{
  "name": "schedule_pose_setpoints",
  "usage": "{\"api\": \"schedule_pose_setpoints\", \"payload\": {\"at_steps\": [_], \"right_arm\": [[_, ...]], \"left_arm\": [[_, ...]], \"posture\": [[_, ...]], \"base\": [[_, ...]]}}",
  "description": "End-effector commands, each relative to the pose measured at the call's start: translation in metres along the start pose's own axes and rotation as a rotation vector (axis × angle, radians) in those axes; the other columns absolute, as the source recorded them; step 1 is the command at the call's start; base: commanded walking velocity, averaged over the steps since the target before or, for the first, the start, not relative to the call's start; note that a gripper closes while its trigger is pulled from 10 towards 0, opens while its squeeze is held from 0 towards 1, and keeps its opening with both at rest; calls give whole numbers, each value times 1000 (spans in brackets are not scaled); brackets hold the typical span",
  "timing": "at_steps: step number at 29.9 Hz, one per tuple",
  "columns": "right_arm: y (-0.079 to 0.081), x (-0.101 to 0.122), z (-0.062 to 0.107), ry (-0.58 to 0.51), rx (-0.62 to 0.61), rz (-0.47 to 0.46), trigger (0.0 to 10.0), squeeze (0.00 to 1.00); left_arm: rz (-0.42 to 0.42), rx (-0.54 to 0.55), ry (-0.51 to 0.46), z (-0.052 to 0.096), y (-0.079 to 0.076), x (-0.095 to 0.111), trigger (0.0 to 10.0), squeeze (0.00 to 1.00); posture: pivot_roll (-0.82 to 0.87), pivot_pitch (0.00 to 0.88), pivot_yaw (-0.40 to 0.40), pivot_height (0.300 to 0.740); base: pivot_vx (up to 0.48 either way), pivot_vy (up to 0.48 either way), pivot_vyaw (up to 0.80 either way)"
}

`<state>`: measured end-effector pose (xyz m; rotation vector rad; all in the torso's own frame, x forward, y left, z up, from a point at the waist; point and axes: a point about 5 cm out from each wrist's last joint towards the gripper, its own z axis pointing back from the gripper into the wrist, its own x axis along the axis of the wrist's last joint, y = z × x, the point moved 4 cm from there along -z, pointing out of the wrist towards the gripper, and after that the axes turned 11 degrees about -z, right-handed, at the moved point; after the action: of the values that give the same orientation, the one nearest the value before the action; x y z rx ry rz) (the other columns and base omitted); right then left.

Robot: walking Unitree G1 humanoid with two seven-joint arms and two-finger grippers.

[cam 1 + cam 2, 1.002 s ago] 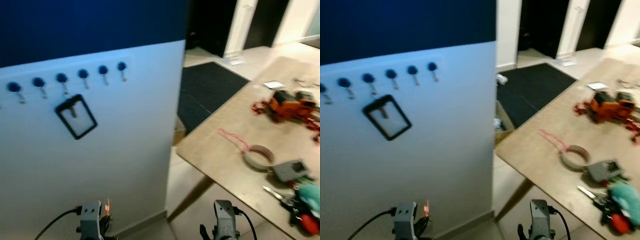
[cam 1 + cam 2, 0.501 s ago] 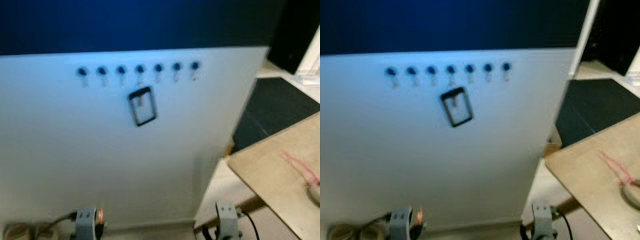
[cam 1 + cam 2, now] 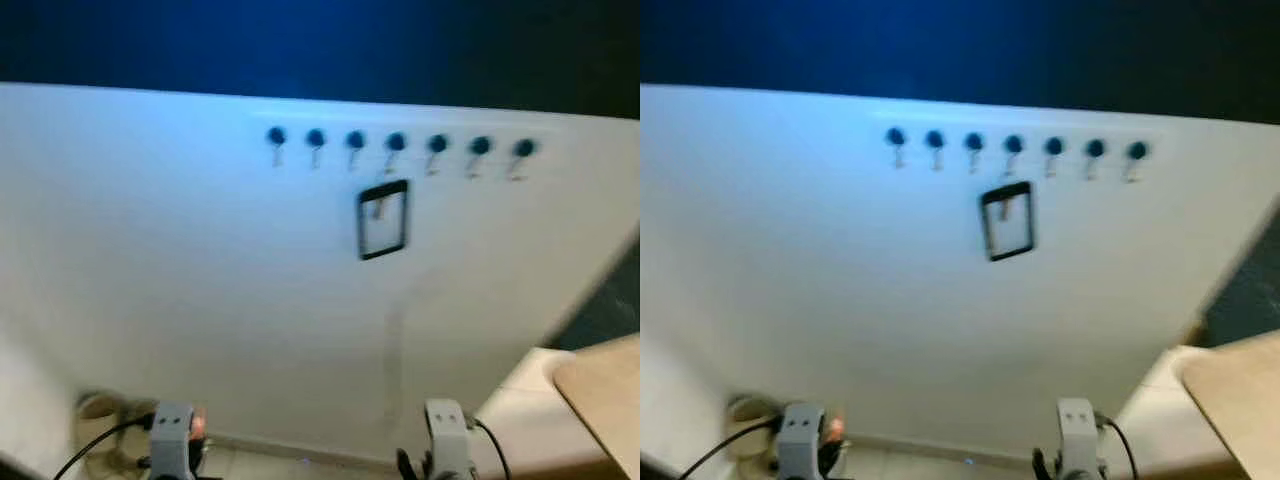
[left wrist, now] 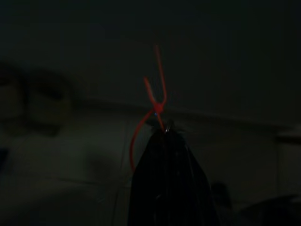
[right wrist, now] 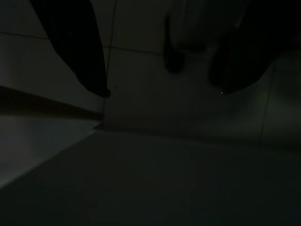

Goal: Hang keys on a hook

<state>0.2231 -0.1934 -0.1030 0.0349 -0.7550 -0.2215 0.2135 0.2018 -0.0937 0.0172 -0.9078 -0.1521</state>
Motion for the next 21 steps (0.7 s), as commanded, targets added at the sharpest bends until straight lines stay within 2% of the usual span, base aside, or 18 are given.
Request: {"api": "schedule_pose_setpoints", "payload": {"at_steps": [1,6,12,21], "right_arm": [[-2,0,1,-11,-20,-50,10000,0],[-3,-1,1,-9,-25,-74,10000,0],[-4,-2,1,-7,-26,-76,10000,0],[-4,-3,1,-4,-30,-80,10000,0]], "left_arm": [[-2,4,27,2,1,-6,10000,0],[-24,-5,31,1,0,-5,10000,0],[-7,-20,25,0,-3,-4,10000,0],[-11,-33,9,-1,-6,0,10000,0]], "posture": [[45,46,-13,740],[45,47,-13,740],[43,47,-12,740],[43,47,-14,740]], "base": [[0,0,0],[0,0,0],[0,0,0],[0,463,0]]}}
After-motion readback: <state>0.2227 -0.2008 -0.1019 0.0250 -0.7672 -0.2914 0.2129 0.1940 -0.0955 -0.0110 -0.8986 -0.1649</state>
